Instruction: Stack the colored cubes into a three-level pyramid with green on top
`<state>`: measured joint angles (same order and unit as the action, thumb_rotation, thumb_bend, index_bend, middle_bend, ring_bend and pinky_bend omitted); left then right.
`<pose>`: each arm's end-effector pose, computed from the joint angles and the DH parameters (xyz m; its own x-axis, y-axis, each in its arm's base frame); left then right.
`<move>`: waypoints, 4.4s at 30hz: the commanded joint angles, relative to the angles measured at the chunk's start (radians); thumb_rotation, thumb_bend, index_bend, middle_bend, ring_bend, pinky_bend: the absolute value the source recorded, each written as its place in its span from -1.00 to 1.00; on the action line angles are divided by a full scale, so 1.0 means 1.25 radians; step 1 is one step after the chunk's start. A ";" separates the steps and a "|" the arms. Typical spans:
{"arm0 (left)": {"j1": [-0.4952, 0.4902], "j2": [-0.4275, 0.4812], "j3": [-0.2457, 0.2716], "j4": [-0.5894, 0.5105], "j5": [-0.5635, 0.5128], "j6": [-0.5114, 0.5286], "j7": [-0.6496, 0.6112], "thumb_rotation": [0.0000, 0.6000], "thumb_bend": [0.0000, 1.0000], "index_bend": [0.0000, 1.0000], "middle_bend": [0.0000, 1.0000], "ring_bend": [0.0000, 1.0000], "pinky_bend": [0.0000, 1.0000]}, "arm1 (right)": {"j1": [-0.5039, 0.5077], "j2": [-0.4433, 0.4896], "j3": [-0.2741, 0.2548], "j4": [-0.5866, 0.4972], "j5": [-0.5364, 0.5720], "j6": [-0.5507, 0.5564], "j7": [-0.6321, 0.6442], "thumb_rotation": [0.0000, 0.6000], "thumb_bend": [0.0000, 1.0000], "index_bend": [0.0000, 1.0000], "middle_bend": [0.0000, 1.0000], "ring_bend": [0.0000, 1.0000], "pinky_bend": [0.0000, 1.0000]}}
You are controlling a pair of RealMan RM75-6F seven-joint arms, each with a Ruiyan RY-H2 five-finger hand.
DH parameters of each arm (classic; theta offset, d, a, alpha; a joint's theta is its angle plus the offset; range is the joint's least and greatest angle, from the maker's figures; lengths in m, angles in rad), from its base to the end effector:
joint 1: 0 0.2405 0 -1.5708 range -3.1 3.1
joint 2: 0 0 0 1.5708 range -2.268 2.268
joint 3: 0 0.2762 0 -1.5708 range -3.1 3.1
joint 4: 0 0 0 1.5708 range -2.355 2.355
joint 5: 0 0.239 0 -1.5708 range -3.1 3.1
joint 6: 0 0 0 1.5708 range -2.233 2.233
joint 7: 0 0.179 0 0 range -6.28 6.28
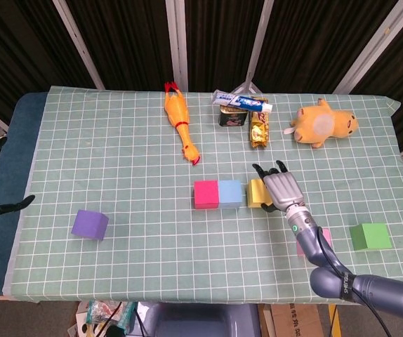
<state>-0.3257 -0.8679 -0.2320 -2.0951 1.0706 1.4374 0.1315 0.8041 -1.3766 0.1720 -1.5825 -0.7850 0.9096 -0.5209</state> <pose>-0.2285 0.3026 0.2084 0.2156 -0.1021 0.9711 0.9756 0.0638 -0.2099 -0.1831 -0.4183 -0.0093 0.5171 -0.3290 0.7902 -0.8555 -0.2290 0.4644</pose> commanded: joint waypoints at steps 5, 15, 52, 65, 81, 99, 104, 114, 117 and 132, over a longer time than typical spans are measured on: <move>0.008 0.006 -0.003 0.001 0.006 -0.006 -0.017 1.00 -0.79 -1.00 -0.98 -1.00 -0.86 | 0.024 -0.016 -0.001 -0.002 0.022 0.005 -0.029 1.00 -0.48 -1.00 -0.30 -0.53 -1.00; 0.010 0.013 -0.013 0.007 -0.001 -0.022 -0.036 1.00 -0.79 -1.00 -0.98 -1.00 -0.87 | 0.049 -0.029 -0.006 0.015 0.056 0.008 -0.057 1.00 -0.48 -1.00 -0.30 -0.53 -1.00; 0.017 0.016 -0.027 0.014 -0.009 -0.037 -0.050 1.00 -0.79 -1.00 -0.98 -1.00 -0.86 | 0.081 -0.058 -0.018 0.023 0.086 0.018 -0.064 1.00 -0.48 -1.00 -0.30 -0.53 -1.00; 0.019 0.018 -0.031 0.016 -0.011 -0.041 -0.056 1.00 -0.79 -1.00 -0.98 -1.00 -0.86 | 0.084 -0.063 -0.023 0.024 0.090 0.022 -0.064 1.00 -0.48 -1.00 -0.30 -0.53 -1.00; 0.019 0.019 -0.034 0.019 -0.018 -0.048 -0.058 1.00 -0.79 -1.00 -0.98 -1.00 -0.86 | 0.086 -0.068 -0.027 0.021 0.096 0.023 -0.065 1.00 -0.48 -1.00 -0.39 -0.64 -1.00; 0.019 0.018 -0.036 0.022 -0.021 -0.051 -0.059 1.00 -0.79 -1.00 -0.98 -1.00 -0.86 | 0.079 -0.050 -0.031 -0.026 0.103 0.049 -0.070 1.00 -0.48 -1.00 -0.90 -0.88 -1.00; 0.018 0.017 -0.034 0.022 -0.019 -0.053 -0.056 1.00 -0.79 -1.00 -0.98 -1.00 -0.86 | 0.058 -0.020 -0.034 -0.082 0.079 0.088 -0.062 1.00 -0.48 -1.00 -0.91 -0.88 -1.00; 0.022 0.018 -0.036 0.008 -0.005 -0.037 -0.051 1.00 -0.79 -1.00 -0.98 -1.00 -0.86 | 0.029 -0.012 -0.038 -0.100 0.049 0.119 -0.037 1.00 -0.48 -1.00 -0.91 -0.88 -1.00; 0.022 0.018 -0.036 0.006 -0.004 -0.035 -0.048 1.00 -0.79 -1.00 -0.98 -1.00 -0.86 | 0.026 -0.018 -0.034 -0.096 0.046 0.121 -0.030 1.00 -0.48 -1.00 -0.91 -0.89 -1.00; 0.023 0.018 -0.041 0.016 -0.016 -0.039 -0.057 1.00 -0.79 -1.00 -0.98 -1.00 -0.86 | 0.028 -0.067 -0.015 -0.047 0.054 0.120 -0.031 1.00 -0.48 -1.00 -0.91 -0.89 -1.00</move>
<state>-0.2976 -0.8453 -0.2831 -2.0747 1.0506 1.3888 0.0605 0.8380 -1.4589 0.1527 -1.6423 -0.7191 1.0606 -0.5585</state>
